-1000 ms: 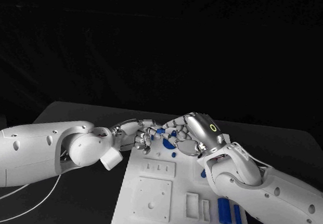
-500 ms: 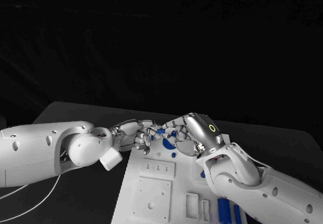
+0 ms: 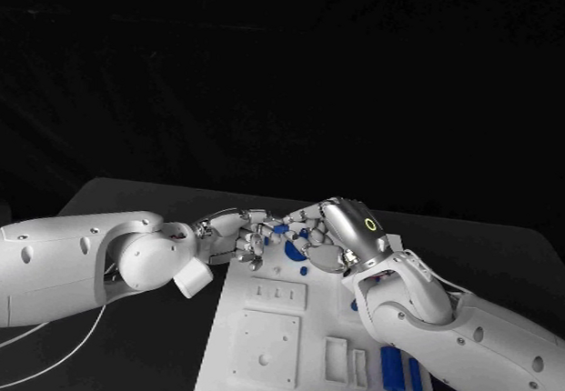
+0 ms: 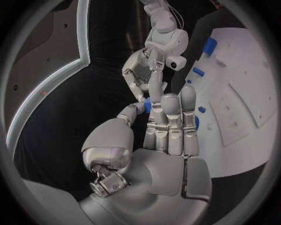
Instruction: Assemble the parts on the task board
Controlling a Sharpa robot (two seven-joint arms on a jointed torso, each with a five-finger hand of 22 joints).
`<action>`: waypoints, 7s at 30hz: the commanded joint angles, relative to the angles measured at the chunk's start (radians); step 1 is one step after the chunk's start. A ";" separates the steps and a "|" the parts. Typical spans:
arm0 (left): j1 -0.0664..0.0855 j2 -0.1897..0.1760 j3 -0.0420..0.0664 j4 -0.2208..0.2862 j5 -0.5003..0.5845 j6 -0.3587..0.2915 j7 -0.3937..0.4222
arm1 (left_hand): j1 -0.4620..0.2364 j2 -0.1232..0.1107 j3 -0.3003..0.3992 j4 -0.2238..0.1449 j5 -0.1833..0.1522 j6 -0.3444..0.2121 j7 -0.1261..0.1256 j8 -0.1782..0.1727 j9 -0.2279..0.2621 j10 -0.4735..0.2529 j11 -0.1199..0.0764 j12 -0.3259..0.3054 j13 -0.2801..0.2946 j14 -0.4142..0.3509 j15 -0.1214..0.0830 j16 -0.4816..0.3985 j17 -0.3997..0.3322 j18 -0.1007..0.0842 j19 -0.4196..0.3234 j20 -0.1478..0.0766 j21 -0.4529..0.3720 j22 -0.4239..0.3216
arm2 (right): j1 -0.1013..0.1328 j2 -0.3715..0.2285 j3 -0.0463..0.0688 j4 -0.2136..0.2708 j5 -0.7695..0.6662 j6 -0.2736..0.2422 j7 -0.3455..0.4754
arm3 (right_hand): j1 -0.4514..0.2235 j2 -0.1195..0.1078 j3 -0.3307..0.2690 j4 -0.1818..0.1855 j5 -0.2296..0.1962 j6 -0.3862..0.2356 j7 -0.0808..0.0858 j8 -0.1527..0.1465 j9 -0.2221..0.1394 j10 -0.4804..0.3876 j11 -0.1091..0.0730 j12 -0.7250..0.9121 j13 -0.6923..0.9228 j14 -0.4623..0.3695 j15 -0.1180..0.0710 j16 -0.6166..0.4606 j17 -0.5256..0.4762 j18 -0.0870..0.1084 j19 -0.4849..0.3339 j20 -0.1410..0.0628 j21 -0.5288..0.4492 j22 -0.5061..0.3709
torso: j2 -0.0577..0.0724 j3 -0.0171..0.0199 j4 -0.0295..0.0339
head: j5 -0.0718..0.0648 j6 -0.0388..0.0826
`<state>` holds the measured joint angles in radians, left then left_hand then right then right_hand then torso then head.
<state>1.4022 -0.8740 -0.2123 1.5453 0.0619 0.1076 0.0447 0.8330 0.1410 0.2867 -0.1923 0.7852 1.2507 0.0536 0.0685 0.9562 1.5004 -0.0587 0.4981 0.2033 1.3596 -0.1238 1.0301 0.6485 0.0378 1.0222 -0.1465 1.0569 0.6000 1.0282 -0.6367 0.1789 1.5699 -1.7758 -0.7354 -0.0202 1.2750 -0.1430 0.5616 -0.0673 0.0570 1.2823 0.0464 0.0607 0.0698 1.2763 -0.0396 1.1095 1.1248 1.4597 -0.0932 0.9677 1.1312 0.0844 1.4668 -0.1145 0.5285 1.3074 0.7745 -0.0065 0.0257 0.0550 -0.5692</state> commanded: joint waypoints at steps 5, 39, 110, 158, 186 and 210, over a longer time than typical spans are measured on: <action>0.000 0.005 0.000 0.008 -0.006 0.038 -0.012 | 0.004 0.002 0.089 -0.082 -0.002 0.095 -0.095 -0.003 0.002 0.015 -0.034 0.003 0.000 -0.005 -0.009 0.002 0.002 0.002 -0.004 -0.004 0.003 0.002 | 0.001 0.006 0.000 0.005 0.010 -0.016 0.041 | -0.012 0.015 0.028 -0.008 0.001 0.001 0.001 0.003 0.001 0.009 -0.003 -0.004 0.007 0.002 -0.006 0.010 0.004 -0.018 0.048 -0.006 0.011 0.049 | 0.000 -0.0007 -0.0001 | 0.000 0.000; 0.000 0.000 0.000 -0.001 -0.017 0.002 -0.054 | 0.081 -0.091 -0.015 -0.072 -0.073 -0.074 -0.038 -0.004 -0.182 -0.017 0.028 -0.285 -0.085 -0.124 0.053 -0.114 -0.121 -0.005 -0.060 0.055 -0.132 -0.071 | 0.000 -0.004 -0.001 0.008 0.022 0.038 0.037 | -0.041 0.034 0.028 -0.049 0.004 0.016 -0.003 0.003 0.002 0.027 -0.005 0.014 0.045 0.002 -0.006 0.023 0.010 -0.022 0.048 -0.006 0.035 0.060 | 0.000 -0.0004 -0.0001 | -0.006 -0.001; 0.015 -0.009 0.003 -0.070 -0.544 -0.156 0.180 | 0.362 -0.179 -0.374 0.247 -0.692 -0.192 0.057 -0.002 -0.827 -0.203 0.113 -0.321 -0.132 -0.253 0.136 -0.209 -0.315 -0.007 -0.089 0.138 -0.369 -0.185 | 0.118 -0.111 0.003 -0.012 0.647 0.760 -0.143 | -0.093 0.106 -0.053 -0.139 0.105 -0.002 0.000 0.004 0.001 0.017 -0.001 0.004 0.065 -0.001 -0.005 0.020 0.013 -0.021 0.043 -0.005 0.021 0.062 | -0.002 0.0003 -0.0036 | -0.028 -0.003; 0.023 0.114 0.000 -0.042 -0.752 -0.016 0.034 | 0.272 -0.139 -0.432 0.324 -0.445 -0.078 -0.026 0.047 -0.334 -0.118 0.036 -0.119 0.011 -0.229 0.061 0.150 -0.214 -0.021 -0.049 0.066 -0.222 0.065 | 0.259 0.058 -0.013 -0.427 1.240 1.544 -0.374 | -0.108 0.156 -0.115 -0.193 0.153 -0.013 0.005 0.003 0.002 0.001 0.004 0.010 0.068 -0.009 0.001 0.027 0.034 -0.021 0.026 0.001 0.003 0.061 | -0.002 -0.0019 -0.0044 | -0.047 -0.025; 0.022 0.114 0.000 -0.043 -0.746 -0.008 0.070 | 0.205 -0.206 -0.403 0.411 -0.527 -0.090 -0.022 -0.002 -0.117 -0.163 0.046 -0.090 0.036 -0.256 0.072 0.151 -0.262 -0.025 0.026 0.076 -0.523 0.407 | 0.260 0.074 -0.018 -0.412 1.252 1.558 -0.385 | -0.111 0.158 -0.114 -0.198 0.154 -0.012 0.005 0.004 0.003 0.001 0.004 0.012 0.071 -0.010 0.001 0.027 0.037 -0.021 0.024 0.001 0.008 0.062 | -0.002 -0.0019 -0.0040 | -0.062 -0.021; 0.022 0.123 0.000 -0.034 -0.721 0.012 0.065 | 0.225 -0.161 -0.438 0.348 -0.437 -0.098 -0.013 -0.002 -0.248 -0.170 0.052 -0.112 0.021 -0.258 0.077 0.143 -0.265 -0.025 0.109 0.080 -0.763 0.630 | 0.260 0.107 -0.018 -0.464 1.235 1.558 -0.387 | -0.110 0.159 -0.116 -0.199 0.154 -0.013 0.006 0.004 0.003 0.000 0.004 0.012 0.072 -0.010 0.002 0.031 0.042 -0.021 0.022 0.001 0.014 0.063 | -0.003 -0.0022 -0.0031 | -0.062 -0.022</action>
<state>1.4233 -0.7532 -0.2126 1.5083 -0.6679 0.0950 0.1008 1.0594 -0.0294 -0.1482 0.1648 0.3338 1.1536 0.0406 0.0695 0.7064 1.3344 -0.0071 0.3880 0.2240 1.1039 -0.0499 1.1764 0.3822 0.0227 1.1259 -0.0647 0.2970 1.2263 1.2876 -0.5314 0.1610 1.1067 -0.5305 0.8037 -0.4101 1.1649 0.0064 0.4483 -0.2624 0.2091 1.2636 0.0518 0.0603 0.0702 1.2847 -0.0338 1.1167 1.1963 1.4589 -0.0919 0.9952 1.1720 0.0760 1.4666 -0.1140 0.5402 1.3073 0.7722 -0.0090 0.0225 -0.0071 -0.5913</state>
